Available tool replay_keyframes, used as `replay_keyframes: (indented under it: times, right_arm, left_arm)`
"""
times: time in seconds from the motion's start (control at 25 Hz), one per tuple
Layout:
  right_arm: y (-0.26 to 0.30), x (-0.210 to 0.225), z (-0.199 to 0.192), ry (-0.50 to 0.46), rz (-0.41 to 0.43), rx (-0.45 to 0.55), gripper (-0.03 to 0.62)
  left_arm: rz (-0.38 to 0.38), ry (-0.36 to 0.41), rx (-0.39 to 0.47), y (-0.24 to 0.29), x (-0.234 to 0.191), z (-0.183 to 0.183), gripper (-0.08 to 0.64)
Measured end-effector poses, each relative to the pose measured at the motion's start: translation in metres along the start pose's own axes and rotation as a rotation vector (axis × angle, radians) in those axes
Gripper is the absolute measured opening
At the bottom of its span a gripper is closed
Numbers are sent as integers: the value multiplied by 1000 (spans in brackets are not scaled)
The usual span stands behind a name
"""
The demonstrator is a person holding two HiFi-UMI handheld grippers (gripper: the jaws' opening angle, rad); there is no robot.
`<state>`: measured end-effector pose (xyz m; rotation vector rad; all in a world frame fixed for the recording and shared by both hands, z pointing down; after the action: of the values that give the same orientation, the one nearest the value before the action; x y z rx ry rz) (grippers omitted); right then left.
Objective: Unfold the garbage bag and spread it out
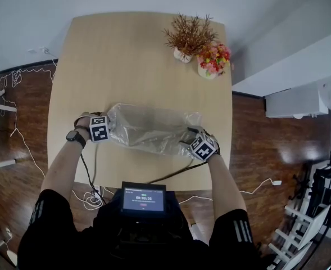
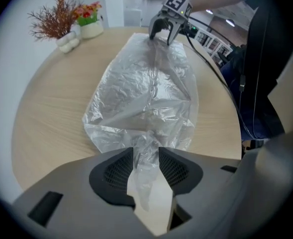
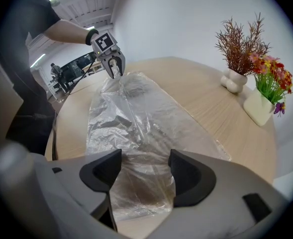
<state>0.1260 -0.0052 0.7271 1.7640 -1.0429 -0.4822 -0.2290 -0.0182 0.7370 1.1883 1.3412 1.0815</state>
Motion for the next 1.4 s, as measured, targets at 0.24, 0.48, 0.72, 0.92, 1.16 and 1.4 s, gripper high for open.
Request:
replay_keyframes:
  times: [0.24,0.48,0.72,0.92,1.16,1.4]
  right_arm:
    - [-3,3,-6,-28,57,-22,339]
    - [-4,5,-6,-23,71,-28,339]
    - [-18,9,15,24,37,85,341]
    - [-44,8,37,61,-11,222,345]
    - [-85,7,56,144,-108,407,339]
    - [-118,-19,65,183,-163,495,339]
  left_arm:
    - [-18,-19,-36,5,-1,-12,178]
    - [-18,-34,-45,4,-1,-13,181]
    - [28,-30,-35,-2,-6,-12,189]
    - [102,-113,90,-37,-10,-1,189]
    - [256,-211,251,-97,-10,12,189]
    - [224,-290,311,-97,16,-1,271]
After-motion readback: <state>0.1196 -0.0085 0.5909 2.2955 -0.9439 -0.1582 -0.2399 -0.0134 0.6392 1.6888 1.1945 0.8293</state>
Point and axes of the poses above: the fingertips, and each gripper's own axes: y forward along the fingers, x to its right, z out of its top, the point moved 2 cm from there along -y, backward along the fingers, and after that the axes turned 6 degrees about y, right-handed, at the moved point
